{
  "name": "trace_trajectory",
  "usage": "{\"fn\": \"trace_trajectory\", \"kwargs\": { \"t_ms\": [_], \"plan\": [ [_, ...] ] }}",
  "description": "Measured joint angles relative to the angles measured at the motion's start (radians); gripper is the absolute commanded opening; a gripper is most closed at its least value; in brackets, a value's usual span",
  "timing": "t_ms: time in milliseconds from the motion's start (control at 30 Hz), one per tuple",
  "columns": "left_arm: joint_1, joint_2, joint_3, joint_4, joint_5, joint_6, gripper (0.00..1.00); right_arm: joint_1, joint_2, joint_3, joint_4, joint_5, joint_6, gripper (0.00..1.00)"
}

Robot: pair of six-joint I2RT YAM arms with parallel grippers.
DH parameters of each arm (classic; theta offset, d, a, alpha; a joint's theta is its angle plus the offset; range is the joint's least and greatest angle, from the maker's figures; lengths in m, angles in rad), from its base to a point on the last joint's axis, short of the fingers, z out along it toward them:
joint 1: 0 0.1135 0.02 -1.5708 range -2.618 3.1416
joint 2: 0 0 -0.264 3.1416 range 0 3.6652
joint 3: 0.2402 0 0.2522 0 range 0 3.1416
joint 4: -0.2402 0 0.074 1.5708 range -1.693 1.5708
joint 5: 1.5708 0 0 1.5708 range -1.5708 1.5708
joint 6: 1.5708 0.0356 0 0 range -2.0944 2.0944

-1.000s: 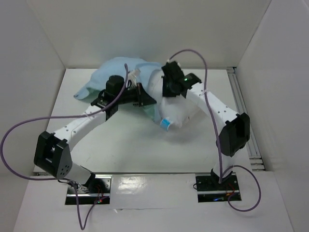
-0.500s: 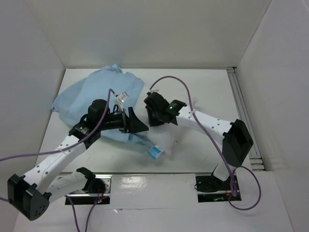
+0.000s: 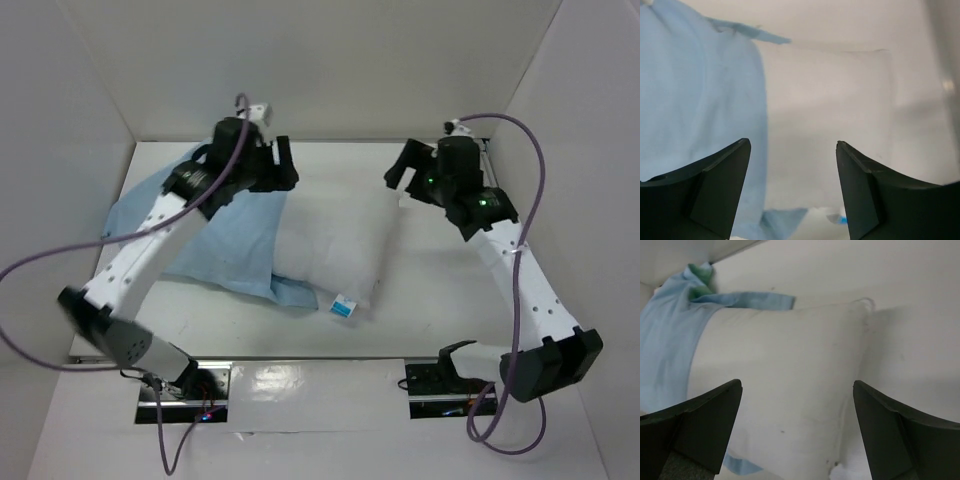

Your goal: Put the pillow into the pillowcase

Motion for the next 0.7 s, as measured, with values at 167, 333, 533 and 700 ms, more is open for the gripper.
{"fn": "trace_trajectory", "kwargs": {
  "t_ms": [167,333,533,700],
  "plan": [
    [-0.067,0.324,0.163,-0.148,-0.300,0.021,0.84,-0.290,-0.021,-0.174,0.042,-0.252,-0.004,0.99],
    [-0.114,0.412,0.173,-0.256,-0.468,0.035,0.77,-0.367,0.017,-0.357,0.055,-0.455,0.003,0.99],
    [-0.118,0.418,0.191,-0.309,-0.579,0.043,0.61,-0.294,0.031,-0.400,0.092,-0.563,0.011,0.99],
    [-0.114,0.436,0.191,-0.333,-0.630,0.039,0.40,-0.228,0.049,-0.402,0.145,-0.587,0.025,0.99]
  ]
}}
